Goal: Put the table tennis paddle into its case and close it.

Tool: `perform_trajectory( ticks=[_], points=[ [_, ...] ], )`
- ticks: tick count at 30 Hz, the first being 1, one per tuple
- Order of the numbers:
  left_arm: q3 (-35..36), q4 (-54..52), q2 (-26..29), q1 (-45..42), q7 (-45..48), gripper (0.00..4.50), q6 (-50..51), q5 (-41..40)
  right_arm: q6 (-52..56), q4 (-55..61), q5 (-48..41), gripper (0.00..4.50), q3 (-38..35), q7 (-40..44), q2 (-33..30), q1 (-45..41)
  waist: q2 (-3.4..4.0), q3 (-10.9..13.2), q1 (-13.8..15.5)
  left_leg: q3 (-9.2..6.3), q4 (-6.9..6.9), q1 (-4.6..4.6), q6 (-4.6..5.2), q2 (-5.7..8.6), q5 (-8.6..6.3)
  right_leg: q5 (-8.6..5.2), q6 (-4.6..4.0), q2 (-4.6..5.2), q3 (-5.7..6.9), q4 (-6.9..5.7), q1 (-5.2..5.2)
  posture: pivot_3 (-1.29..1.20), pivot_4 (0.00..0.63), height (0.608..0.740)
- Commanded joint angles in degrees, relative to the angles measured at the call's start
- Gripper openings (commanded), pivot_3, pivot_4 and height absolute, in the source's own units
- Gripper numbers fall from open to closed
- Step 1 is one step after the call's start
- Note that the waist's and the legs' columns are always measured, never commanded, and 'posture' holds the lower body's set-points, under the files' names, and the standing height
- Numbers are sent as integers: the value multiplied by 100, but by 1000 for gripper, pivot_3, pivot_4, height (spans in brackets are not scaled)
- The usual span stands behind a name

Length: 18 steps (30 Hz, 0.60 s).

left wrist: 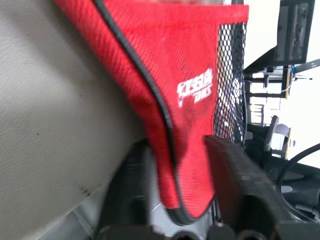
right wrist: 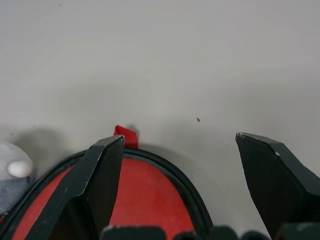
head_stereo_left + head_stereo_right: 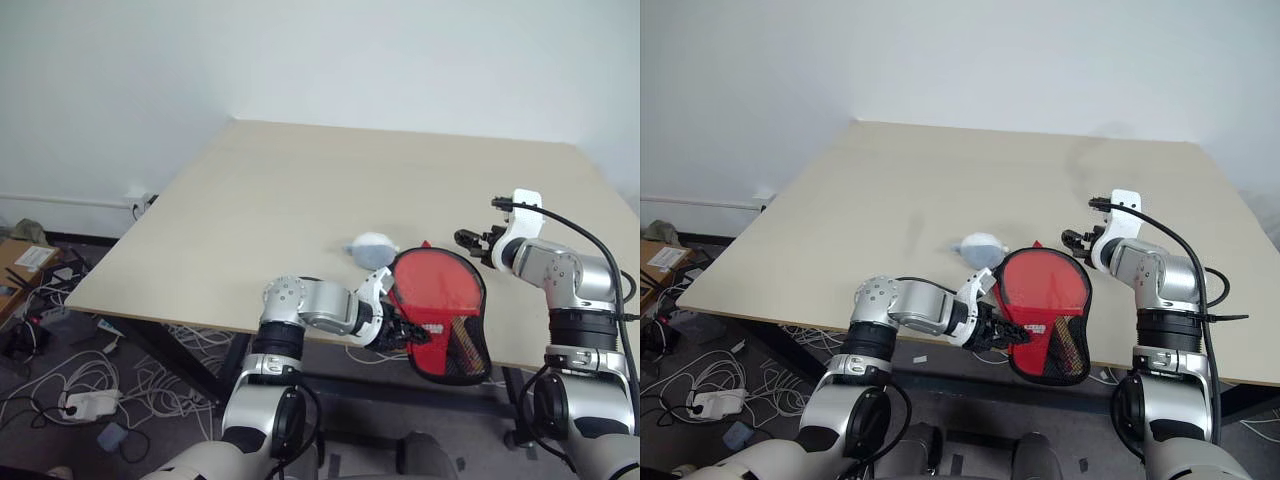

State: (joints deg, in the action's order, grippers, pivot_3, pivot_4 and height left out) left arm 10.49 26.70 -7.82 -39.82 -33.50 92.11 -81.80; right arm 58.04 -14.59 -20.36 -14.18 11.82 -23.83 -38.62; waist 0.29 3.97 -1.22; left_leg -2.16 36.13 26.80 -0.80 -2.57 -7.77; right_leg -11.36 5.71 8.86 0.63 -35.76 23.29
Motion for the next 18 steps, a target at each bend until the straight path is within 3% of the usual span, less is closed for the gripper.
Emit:
perform_trajectory(
  ticks=[1, 11, 16, 18],
  points=[
    [-70, -2, -168, -126, 1, 3080, 39, -338, -146, 75, 9, 3864, -39, 33, -32, -265, 0, 0, 0, 0, 0, 0, 0, 0, 0, 0, 0, 0, 0, 0, -1, 0, 0, 688],
    [-764, -574, 1148, -578, 383, 3080, 39, -1019, -181, 91, -4, 3864, -71, 85, -54, -294, 1, -1, -9, -1, -5, 1, -1, 0, 1, 1, -1, 0, 0, -2, 2, 0, 0, 688],
    [-1491, -1566, 2038, -712, 1178, 3080, 39, -811, -116, 140, -44, 3864, -69, 149, -67, -310, 1, -1, 5, 1, -5, 2, -7, 0, 4, 1, -1, 0, 0, 4, 2, 0, 0, 688],
    [-1656, -2121, 2311, -724, 1560, 3080, -15, -224, -33, 281, -70, 3864, 97, 373, -149, -212, 1, -1, -2, 2, -7, 3, -8, 0, 5, 0, 0, 0, 0, 4, 3, 0, 0, 688]
  ],
)
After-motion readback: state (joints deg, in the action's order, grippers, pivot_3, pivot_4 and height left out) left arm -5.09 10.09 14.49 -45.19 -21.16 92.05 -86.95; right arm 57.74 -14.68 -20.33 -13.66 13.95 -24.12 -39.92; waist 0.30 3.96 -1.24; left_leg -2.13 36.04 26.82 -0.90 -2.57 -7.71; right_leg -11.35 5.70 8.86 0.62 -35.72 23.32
